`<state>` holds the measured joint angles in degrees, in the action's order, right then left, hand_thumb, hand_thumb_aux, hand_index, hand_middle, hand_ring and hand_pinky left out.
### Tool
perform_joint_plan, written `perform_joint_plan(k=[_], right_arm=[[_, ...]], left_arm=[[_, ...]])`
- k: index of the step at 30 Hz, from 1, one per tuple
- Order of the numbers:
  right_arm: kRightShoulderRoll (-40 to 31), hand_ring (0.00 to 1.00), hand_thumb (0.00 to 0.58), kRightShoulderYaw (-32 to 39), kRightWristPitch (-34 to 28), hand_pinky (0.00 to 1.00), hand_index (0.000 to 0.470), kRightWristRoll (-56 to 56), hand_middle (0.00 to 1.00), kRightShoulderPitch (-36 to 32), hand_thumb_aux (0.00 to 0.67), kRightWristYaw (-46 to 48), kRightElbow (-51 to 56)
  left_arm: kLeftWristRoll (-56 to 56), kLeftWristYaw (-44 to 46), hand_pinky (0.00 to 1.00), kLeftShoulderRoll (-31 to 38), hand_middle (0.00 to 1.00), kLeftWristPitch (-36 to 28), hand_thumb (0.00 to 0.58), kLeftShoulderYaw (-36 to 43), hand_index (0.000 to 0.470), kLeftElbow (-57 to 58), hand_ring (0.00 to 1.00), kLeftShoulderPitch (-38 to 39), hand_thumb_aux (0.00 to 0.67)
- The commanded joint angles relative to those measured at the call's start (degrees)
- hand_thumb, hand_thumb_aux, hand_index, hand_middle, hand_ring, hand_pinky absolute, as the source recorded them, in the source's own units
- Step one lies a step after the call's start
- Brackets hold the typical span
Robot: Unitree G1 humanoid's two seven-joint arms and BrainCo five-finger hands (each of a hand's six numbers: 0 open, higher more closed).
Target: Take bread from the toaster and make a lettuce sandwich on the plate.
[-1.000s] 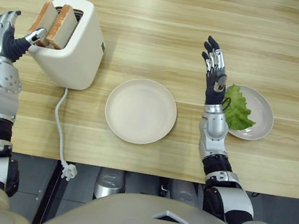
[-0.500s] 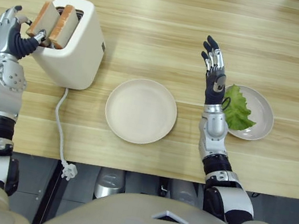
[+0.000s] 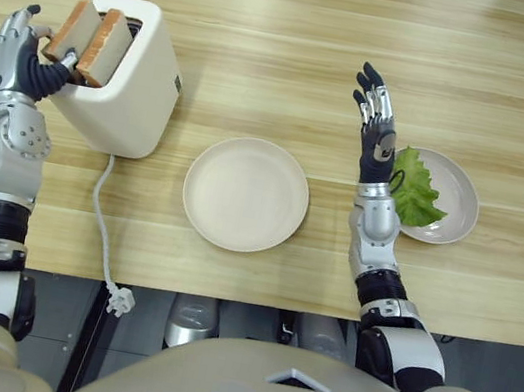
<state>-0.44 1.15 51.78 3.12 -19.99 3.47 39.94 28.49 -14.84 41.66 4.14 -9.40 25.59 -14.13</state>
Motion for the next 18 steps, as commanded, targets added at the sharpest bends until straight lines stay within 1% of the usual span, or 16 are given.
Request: perform_joint_plan(k=[1,5,8,11,14,16,17,18], right_arm=[[-0.20,0.00,0.000,-0.17,0.10,0.00,0.000,0.71,0.00,-0.41,0.000,-0.74,0.50],[-1.17,0.00,0.000,-1.22,0.08,0.00,0.000,2.37,0.00,-0.79,0.000,-3.14,-1.45],[-4.66,0.00,0.000,-2.71,-0.49,0.00,0.000,6.96,0.00,-2.06,0.000,-7.14,-4.24],[-9.50,0.00,0.000,-4.84,-0.91,0.00,0.000,10.26,0.00,-3.61,0.000,-10.47,-5.80],[-17.53,0.00,0.000,-5.58,1.28,0.00,0.000,21.15,0.00,-4.17,0.000,-17.77,-4.95],[-24.20,0.00,0.000,-4.61,1.66,0.00,0.000,30.01,0.00,-4.28,0.000,-25.06,-2.73],[-28.14,0.00,0.000,-3.31,0.39,0.00,0.000,35.35,0.00,-4.44,0.000,-30.66,-0.99],[-31.71,0.00,0.000,-1.87,-0.80,0.00,0.000,39.82,0.00,-4.70,0.000,-35.57,0.94]], left_arm=[[-1.54,-5.32,1.00,0.50,1.00,-0.59,0.580,-5.58,0.460,-6.57,1.00,0.24,0.670],[-1.83,-8.64,1.00,-0.53,1.00,-0.22,0.580,-10.22,0.460,-18.34,1.00,0.79,0.670],[-2.83,-7.65,1.00,-1.74,1.00,-0.03,0.580,-12.15,0.460,-28.92,1.00,1.12,0.670],[-10.49,-0.17,1.00,-4.41,1.00,-0.30,0.580,-10.50,0.460,-38.09,1.00,1.13,0.670],[-19.67,8.51,1.00,-8.17,1.00,-2.52,0.580,-6.78,0.460,-45.09,1.00,1.90,0.670],[-24.46,14.25,1.00,-10.52,1.00,-4.11,0.580,-3.19,0.460,-46.68,1.00,3.36,0.670],[-28.06,17.48,1.00,-12.20,1.00,-5.24,0.580,-1.25,0.460,-46.76,1.00,4.18,0.670],[-32.60,21.39,1.00,-13.70,1.00,-7.84,0.580,0.76,0.460,-46.75,1.00,5.23,0.670]])
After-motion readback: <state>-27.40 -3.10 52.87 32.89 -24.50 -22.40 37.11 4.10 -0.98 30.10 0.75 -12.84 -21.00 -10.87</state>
